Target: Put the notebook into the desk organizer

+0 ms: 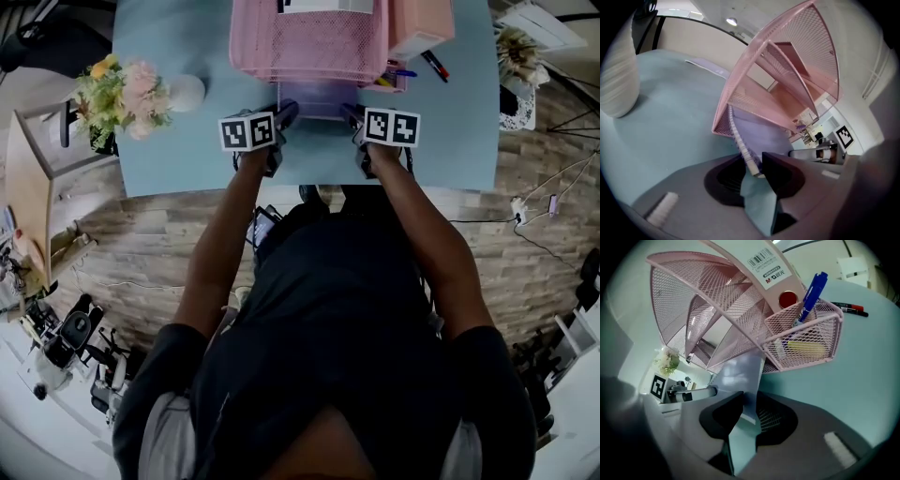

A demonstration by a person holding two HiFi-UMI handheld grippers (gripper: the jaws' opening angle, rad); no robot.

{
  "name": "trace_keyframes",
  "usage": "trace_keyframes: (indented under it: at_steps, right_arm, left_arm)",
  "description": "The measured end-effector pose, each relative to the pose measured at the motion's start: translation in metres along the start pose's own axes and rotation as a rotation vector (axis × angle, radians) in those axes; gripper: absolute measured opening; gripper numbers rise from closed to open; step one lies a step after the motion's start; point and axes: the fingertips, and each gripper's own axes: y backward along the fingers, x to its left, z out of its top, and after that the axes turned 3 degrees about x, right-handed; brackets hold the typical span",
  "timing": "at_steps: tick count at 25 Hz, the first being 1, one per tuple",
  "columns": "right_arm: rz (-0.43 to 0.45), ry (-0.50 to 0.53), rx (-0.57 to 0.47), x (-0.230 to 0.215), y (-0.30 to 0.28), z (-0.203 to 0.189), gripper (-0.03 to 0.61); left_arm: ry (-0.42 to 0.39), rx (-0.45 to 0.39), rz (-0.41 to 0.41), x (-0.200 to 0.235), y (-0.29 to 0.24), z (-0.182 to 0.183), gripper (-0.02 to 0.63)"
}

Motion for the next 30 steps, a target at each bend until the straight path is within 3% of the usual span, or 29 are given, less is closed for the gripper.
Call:
trace_keyframes:
  at_steps: [5,11,17,20,30]
  right_arm:
    - [0.012,-0.055,0.008,-0.004,-0.008,0.006,0.08]
    - [0.034,-0.195,-0.008,-0.009,-0.016,0.015,0.037]
    - [0.055,-0.33,-0.033,-0.011,-0.024,0.023,0.034]
    - [0.042,-0.344,-0.047,-0.01,-0.027,0.028,0.034]
    - [-0.001,-0.276,-0.128,-0.011,-0.027,0.042,0.041]
  left_arm:
    - [0.03,-0.009,0.026,0.007,-0.005,0.004,0.169]
    - [0.04,-0.022,0.056,0.013,-0.013,0.009,0.17]
    - [0.035,-0.041,0.113,0.026,-0.015,0.019,0.181]
    - [0.028,-0.061,0.146,0.036,-0.007,0.024,0.192]
    - [0.009,-0.105,0.128,0.043,0.022,0.022,0.192]
